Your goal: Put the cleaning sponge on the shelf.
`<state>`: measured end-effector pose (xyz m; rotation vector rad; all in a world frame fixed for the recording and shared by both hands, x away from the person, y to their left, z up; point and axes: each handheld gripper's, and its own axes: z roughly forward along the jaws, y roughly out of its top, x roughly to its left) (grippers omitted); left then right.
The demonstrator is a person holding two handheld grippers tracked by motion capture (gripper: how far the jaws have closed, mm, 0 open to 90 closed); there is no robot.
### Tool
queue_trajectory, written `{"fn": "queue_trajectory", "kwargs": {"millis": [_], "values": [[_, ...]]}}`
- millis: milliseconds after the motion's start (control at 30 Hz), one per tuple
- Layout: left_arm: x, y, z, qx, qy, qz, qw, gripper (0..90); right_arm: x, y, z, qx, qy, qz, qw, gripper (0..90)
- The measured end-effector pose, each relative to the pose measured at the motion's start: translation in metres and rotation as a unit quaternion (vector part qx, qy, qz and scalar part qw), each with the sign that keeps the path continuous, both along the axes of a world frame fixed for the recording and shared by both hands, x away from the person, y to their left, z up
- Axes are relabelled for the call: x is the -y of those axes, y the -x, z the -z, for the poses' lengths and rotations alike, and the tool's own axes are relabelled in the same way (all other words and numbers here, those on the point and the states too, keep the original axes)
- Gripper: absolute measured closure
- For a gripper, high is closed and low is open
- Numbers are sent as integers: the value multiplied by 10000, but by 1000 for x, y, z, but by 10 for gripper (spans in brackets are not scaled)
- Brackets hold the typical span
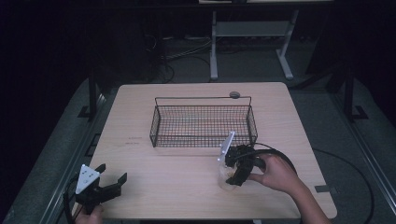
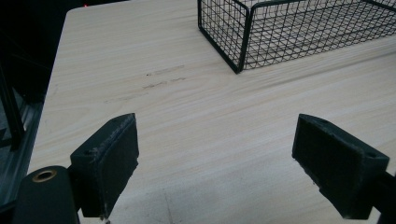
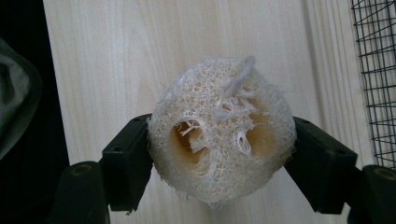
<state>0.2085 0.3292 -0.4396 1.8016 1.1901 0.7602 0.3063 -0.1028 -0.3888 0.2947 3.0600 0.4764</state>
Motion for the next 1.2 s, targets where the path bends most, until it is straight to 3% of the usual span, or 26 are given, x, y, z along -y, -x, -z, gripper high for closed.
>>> {"fn": "queue_trajectory", "kwargs": {"millis": [367, 467, 1200], "values": [[0, 1, 0, 52, -2, 72, 10000, 138, -1, -1, -15, -13, -204, -47, 9998, 275], [1, 1, 0, 68, -6, 74, 9999, 138, -1, -1, -17, -5, -126, -68, 9999, 274], [-1, 2, -1, 81, 44, 88, 9999, 138, -8, -23, -54, 13, -275, -94, 9996, 274]]}}
